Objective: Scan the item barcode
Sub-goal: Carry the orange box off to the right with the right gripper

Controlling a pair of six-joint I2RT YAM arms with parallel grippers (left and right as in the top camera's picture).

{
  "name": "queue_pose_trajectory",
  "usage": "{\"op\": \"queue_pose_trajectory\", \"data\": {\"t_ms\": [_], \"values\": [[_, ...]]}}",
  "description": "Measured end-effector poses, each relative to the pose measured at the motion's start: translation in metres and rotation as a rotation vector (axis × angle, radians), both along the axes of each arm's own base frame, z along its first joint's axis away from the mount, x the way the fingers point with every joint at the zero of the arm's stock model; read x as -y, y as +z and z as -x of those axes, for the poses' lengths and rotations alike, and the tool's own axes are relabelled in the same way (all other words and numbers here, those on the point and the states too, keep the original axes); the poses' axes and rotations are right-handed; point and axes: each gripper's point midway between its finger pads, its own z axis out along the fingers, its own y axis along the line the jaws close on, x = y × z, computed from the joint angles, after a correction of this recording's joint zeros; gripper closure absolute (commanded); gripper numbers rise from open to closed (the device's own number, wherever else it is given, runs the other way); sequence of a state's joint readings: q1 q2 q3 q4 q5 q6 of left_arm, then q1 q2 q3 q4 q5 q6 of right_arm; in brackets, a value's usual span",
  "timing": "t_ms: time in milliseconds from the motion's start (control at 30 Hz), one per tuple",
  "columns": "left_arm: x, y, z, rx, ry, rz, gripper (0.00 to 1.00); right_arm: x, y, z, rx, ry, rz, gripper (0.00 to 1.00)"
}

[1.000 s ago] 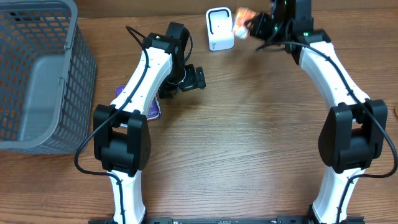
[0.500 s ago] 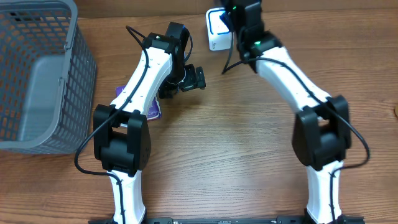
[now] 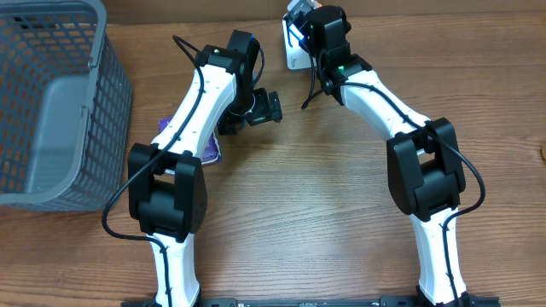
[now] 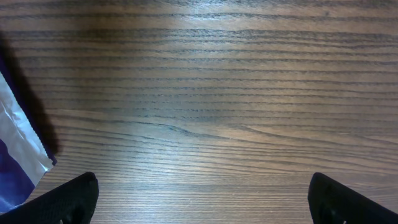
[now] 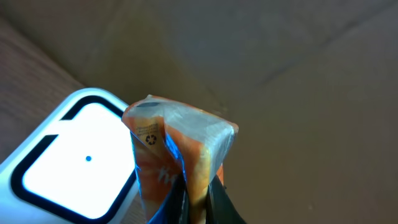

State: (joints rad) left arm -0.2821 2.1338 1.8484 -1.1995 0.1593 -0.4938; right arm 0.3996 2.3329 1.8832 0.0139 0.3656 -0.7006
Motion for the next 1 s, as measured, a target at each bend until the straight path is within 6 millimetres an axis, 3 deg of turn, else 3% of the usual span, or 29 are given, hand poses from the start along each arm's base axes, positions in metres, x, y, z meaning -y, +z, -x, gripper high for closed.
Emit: {"op": "queue_pose_trajectory", "data": {"t_ms": [100, 167, 233, 300, 400, 433, 533, 633, 700, 833, 1000], "values": [[0.000, 0.000, 0.000, 0.000, 0.000, 0.000, 0.00, 0.017, 0.003, -0.002, 0.005, -0.110, -0.069, 0.96], [0.000, 0.000, 0.000, 0.000, 0.000, 0.000, 0.00, 0.041, 0.003, -0.003, -0.016, -0.219, -0.109, 0.96], [0.000, 0.000, 0.000, 0.000, 0.000, 0.000, 0.00, 0.072, 0.004, -0.003, -0.044, -0.327, -0.151, 0.96], [0.000, 0.000, 0.000, 0.000, 0.000, 0.000, 0.00, 0.118, 0.003, 0.000, -0.090, -0.454, -0.205, 0.96], [0.000, 0.000, 0.000, 0.000, 0.000, 0.000, 0.00, 0.212, 0.005, 0.015, -0.154, -0.679, -0.318, 0.96], [0.000, 0.000, 0.000, 0.000, 0.000, 0.000, 0.00, 0.276, 0.003, 0.034, -0.186, -0.828, -0.398, 0.96], [0.000, 0.000, 0.000, 0.000, 0.000, 0.000, 0.00, 0.380, -0.015, 0.085, -0.268, -1.094, -0.544, 0.96], [0.000, 0.000, 0.000, 0.000, 0.000, 0.000, 0.00, 0.457, -0.035, 0.137, -0.315, -1.312, -0.688, 0.96], [0.000, 0.000, 0.000, 0.000, 0.000, 0.000, 0.00, 0.498, -0.044, 0.171, -0.329, -1.428, -0.795, 0.96], [0.000, 0.000, 0.000, 0.000, 0.000, 0.000, 0.00, 0.546, -0.052, 0.214, -0.322, -1.541, -0.967, 0.96], [0.000, 0.000, 0.000, 0.000, 0.000, 0.000, 0.00, 0.575, -0.061, 0.249, -0.328, -1.618, -1.079, 0.96]]}}
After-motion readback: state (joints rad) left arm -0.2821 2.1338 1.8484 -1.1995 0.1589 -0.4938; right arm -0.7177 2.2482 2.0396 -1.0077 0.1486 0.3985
